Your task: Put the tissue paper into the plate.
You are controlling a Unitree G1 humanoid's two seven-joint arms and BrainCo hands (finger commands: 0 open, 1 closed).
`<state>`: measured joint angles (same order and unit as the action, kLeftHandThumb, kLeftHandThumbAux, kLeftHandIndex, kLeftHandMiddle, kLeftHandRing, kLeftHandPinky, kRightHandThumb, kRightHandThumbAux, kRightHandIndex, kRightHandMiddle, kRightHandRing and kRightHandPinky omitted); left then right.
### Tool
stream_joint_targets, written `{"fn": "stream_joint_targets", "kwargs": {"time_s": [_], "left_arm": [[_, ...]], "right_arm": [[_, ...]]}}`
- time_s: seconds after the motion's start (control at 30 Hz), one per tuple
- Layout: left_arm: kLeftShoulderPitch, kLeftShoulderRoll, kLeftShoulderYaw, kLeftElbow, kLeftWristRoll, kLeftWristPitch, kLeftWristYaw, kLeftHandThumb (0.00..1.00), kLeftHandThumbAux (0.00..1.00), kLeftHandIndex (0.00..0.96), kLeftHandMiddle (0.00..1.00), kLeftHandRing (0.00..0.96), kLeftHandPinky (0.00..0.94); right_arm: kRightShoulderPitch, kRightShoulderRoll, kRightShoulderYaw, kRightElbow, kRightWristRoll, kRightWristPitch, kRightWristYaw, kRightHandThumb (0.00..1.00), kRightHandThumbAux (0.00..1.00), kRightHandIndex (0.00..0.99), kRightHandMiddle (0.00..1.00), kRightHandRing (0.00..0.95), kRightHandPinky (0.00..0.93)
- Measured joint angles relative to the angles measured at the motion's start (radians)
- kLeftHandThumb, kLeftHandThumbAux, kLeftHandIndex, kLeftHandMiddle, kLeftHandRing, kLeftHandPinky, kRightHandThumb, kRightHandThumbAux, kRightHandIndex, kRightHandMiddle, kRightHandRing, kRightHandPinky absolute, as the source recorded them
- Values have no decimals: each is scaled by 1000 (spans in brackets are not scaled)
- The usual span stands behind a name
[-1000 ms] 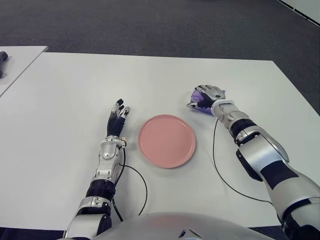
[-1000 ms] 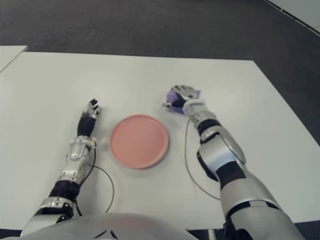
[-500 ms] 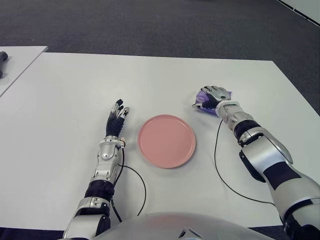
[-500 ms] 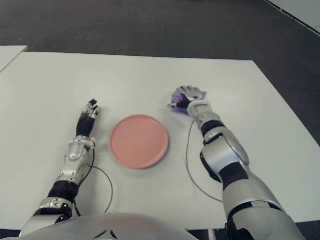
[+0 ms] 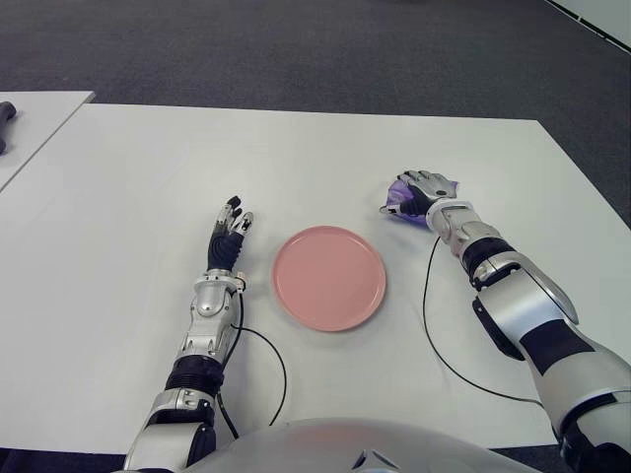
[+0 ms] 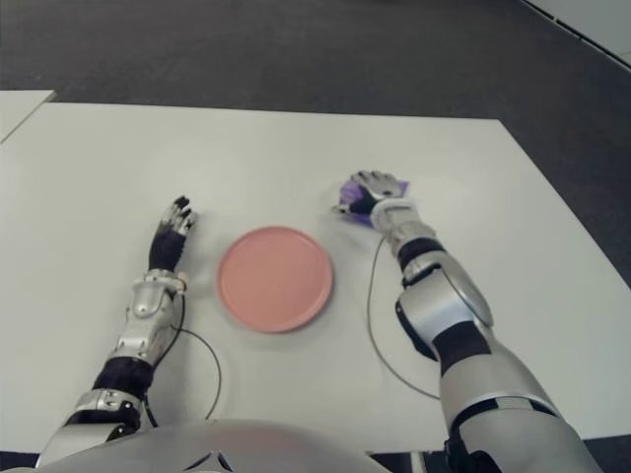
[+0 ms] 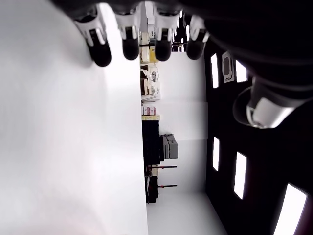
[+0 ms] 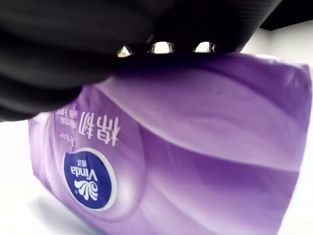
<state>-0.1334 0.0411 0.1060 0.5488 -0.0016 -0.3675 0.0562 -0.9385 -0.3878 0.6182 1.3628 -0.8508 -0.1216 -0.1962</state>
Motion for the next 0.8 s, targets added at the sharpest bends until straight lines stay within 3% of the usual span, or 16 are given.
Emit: {"fn": "stream_joint_targets", "kwargs": {"time_s": [0.8], "left_arm": [[-1,3,2,-29,0,55,0,0,430,0,0,0,0]], "right_arm": [[35,-7,-61,-5,73,-45,-75,274,203,0,0,0,0]]}}
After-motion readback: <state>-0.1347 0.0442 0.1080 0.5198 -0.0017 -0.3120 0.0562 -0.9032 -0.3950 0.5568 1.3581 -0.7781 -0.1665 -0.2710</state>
